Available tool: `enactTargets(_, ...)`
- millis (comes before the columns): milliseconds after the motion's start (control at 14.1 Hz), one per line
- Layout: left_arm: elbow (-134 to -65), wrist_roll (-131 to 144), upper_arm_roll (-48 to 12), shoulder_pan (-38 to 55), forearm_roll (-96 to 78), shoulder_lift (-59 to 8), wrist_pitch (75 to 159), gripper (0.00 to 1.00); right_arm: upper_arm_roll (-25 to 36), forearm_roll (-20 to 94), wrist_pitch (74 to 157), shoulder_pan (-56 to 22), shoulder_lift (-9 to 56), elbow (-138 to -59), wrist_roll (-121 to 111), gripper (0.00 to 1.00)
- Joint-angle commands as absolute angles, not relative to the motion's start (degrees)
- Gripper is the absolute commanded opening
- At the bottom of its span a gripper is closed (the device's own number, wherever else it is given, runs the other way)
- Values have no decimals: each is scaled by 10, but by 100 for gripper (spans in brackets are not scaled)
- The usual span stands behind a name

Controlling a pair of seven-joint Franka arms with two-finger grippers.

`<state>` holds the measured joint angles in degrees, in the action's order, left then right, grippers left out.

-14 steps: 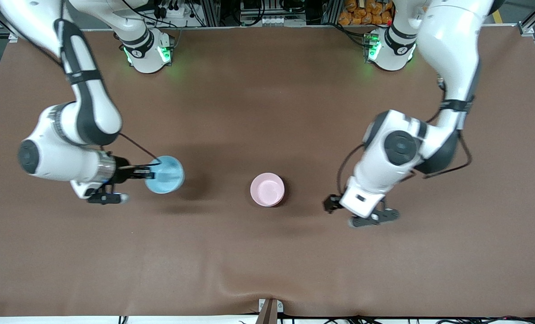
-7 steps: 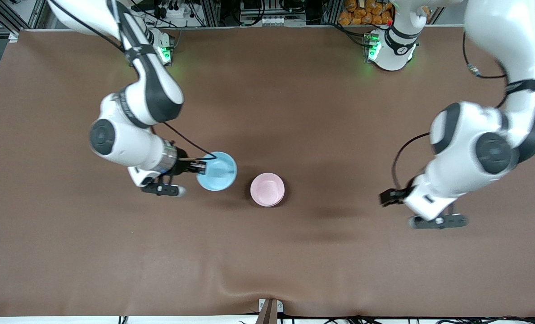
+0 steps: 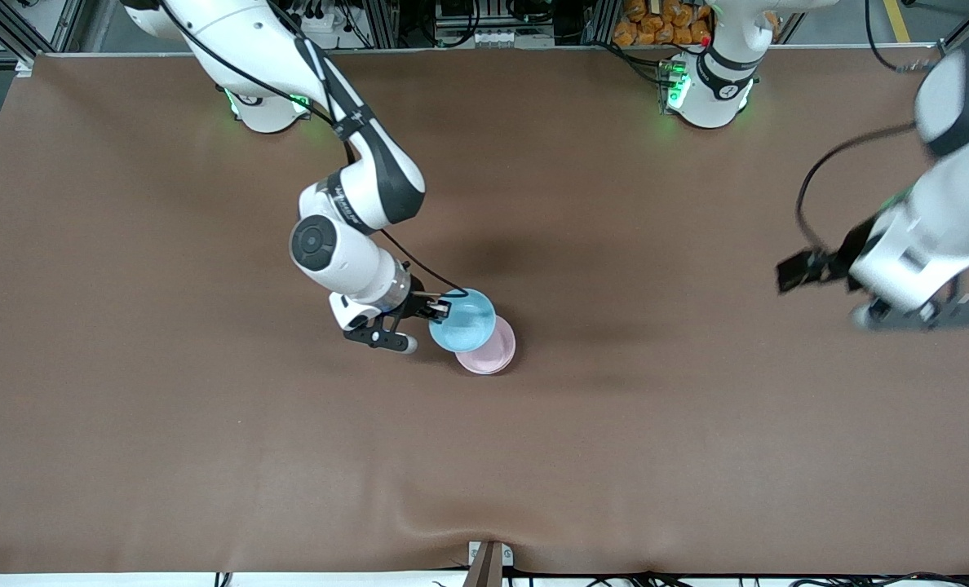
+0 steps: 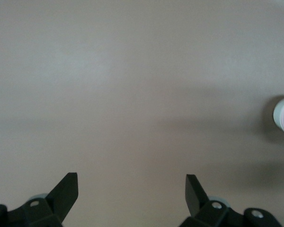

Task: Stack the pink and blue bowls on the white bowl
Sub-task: 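Carry the blue bowl onto the pink bowl while the left gripper withdraws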

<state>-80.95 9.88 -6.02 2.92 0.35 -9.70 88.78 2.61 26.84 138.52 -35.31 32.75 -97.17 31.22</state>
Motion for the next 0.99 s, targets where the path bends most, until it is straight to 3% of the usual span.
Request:
enactTargets(0,-826,65,-35,35,-5,-31,840,100,33,290,1402,-359,345,-955,324,0)
enactTargets(425,-831,33,-17,29,-6,29,784,100,33,288,1407,-381,380,-914,376,0)
enactTargets(920,-832,9,-17,23,-9,0,821,100,33,288,1442,-401,402,-918,386,0)
